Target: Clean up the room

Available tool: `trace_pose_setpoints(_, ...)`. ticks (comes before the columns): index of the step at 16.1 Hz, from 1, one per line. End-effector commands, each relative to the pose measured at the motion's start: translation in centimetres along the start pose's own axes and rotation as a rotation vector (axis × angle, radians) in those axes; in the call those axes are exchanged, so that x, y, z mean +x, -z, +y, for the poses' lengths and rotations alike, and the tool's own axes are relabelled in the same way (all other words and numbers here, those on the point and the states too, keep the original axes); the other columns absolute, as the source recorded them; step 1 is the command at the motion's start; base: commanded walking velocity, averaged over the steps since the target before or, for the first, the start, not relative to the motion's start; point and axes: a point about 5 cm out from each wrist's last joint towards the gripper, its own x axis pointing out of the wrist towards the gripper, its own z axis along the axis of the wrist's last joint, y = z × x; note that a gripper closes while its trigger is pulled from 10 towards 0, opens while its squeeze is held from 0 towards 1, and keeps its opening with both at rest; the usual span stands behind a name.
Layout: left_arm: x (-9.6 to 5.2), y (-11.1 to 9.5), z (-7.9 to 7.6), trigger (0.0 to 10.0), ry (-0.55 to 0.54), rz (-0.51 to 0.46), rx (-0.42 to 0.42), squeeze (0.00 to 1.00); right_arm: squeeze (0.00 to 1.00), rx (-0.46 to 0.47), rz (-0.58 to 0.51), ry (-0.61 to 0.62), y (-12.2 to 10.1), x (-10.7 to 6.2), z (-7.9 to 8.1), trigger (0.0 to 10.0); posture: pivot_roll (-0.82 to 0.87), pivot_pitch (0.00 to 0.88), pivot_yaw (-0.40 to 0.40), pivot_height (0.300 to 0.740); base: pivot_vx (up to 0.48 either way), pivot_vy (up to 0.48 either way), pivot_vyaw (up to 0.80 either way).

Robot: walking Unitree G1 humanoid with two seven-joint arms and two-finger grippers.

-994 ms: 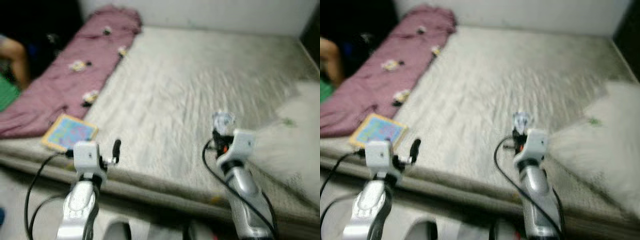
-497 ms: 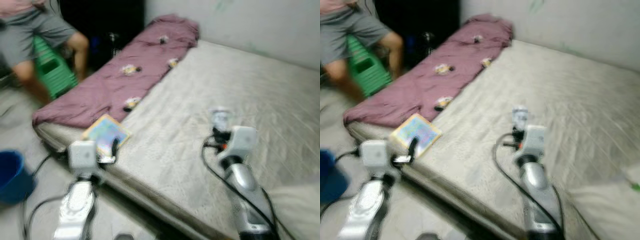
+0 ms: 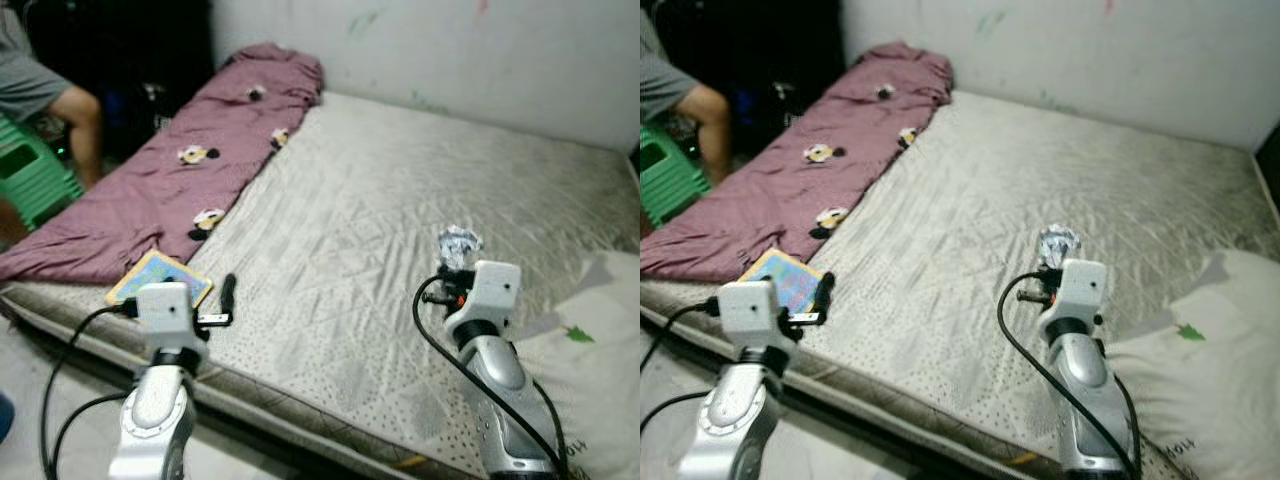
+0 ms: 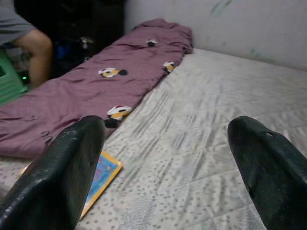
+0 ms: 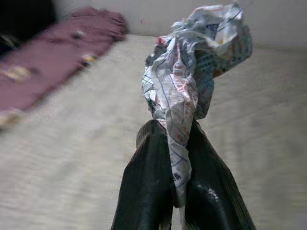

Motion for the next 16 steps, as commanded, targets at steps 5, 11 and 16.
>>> trace_pose_setpoints(5,0.0,-0.6,-0.2,10.0,0.018,-0.017,0.007,0.0,0.0,0.032,0.026,-0.012,0.1,-0.2,0.6,10.0,-0.05,0.025,-0.012,0.74,0.0,0.0,0.0)
trace_pose_setpoints(11,0.2,-0.5,-0.1,10.0,-0.002,-0.002,-0.02,0.0,0.0,0.076,0.066,0.007,0.7,-0.1,0.1,10.0,-0.05,0.019,-0.012,0.74,0.0,0.0,-0.4)
trace_pose_setpoints(16,0.2,-0.3,-0.1,10.0,-0.006,0.008,-0.031,0.0,0.0,0.075,0.074,0.003,0.7,0.0,0.0,10.0,-0.05,0.015,-0.019,0.74,0.0,0.0,-0.8)
